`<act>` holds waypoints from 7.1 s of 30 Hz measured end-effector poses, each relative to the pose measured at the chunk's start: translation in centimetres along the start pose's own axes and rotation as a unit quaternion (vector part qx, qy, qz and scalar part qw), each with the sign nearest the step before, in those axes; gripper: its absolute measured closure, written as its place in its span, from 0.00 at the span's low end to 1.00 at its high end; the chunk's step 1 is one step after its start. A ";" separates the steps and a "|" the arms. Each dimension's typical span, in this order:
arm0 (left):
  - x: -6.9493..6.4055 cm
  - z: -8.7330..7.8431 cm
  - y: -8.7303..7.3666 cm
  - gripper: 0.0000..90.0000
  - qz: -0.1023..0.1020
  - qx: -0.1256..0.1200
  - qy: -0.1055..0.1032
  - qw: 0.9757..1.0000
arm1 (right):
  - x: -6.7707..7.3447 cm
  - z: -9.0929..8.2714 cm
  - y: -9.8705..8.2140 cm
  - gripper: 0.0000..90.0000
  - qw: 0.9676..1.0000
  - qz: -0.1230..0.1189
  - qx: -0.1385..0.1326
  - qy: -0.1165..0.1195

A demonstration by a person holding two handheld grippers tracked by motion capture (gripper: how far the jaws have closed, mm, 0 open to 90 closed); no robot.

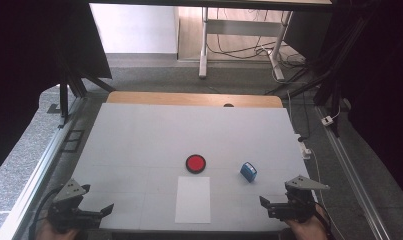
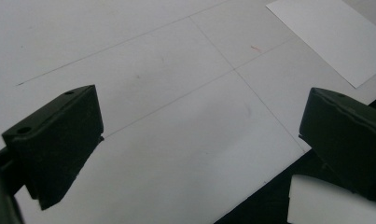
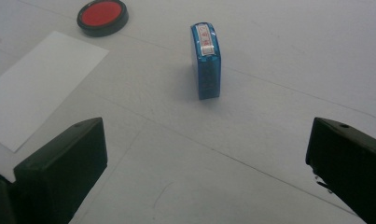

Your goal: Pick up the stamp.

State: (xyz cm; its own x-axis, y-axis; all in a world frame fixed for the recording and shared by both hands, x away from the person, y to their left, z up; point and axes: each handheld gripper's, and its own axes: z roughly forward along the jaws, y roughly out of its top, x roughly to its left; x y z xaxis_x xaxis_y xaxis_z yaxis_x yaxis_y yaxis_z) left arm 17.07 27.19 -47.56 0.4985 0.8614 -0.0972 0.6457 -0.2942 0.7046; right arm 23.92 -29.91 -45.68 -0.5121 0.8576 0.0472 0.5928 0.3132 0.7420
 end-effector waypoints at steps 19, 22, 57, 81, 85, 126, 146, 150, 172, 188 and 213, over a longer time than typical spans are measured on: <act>0.3 0.1 0.0 0.00 -0.010 0.005 -0.012 1.000 | 0.3 0.2 0.2 0.00 1.000 -0.001 -0.002 0.017; 0.4 0.0 -0.1 0.00 -0.013 0.003 -0.015 1.000 | 0.3 0.2 0.2 0.00 1.000 0.000 -0.002 0.017; 0.6 0.0 -0.1 0.00 -0.018 0.000 -0.027 0.999 | 0.5 1.7 1.8 0.00 0.998 -0.048 -0.019 0.043; 0.5 0.0 -0.1 0.00 -0.014 0.002 -0.027 1.000 | -0.1 5.2 3.4 0.00 0.999 -0.029 0.022 0.032; 0.5 0.1 -0.1 0.00 -0.014 0.003 -0.027 1.000 | -0.3 5.8 3.9 0.00 0.999 -0.030 0.027 0.032; 0.5 0.1 0.0 0.00 -0.010 0.007 -0.028 1.000 | -1.2 10.3 6.6 0.64 0.991 -0.085 0.096 0.029; 0.6 0.0 -0.1 0.01 -0.009 0.004 -0.039 0.999 | -1.5 9.8 6.9 0.78 0.992 -0.069 0.093 0.042; 0.7 0.0 -0.1 0.00 -0.009 0.002 -0.045 0.999 | -1.6 9.3 7.1 0.78 0.993 -0.070 0.082 0.049; 0.7 -0.1 -0.1 0.00 -0.006 -0.001 -0.073 0.997 | -0.1 7.5 8.3 0.78 0.990 -0.096 0.044 0.089; 0.4 0.1 0.0 0.00 -0.001 0.007 -0.071 0.997 | 1.8 6.8 9.3 0.78 0.983 -0.125 0.018 0.133; 0.4 0.1 0.0 0.00 0.000 0.006 -0.075 0.997 | 6.7 7.6 11.2 0.78 0.959 -0.180 0.001 0.220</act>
State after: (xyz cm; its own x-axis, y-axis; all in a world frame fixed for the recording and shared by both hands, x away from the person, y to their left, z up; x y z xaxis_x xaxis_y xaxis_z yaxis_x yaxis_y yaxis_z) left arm 17.35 27.52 -47.68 0.5784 0.7902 -0.2025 0.6530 -0.2997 0.6956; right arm 31.88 -17.56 -42.14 -0.8960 0.4391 0.0664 0.3295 0.5570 0.7624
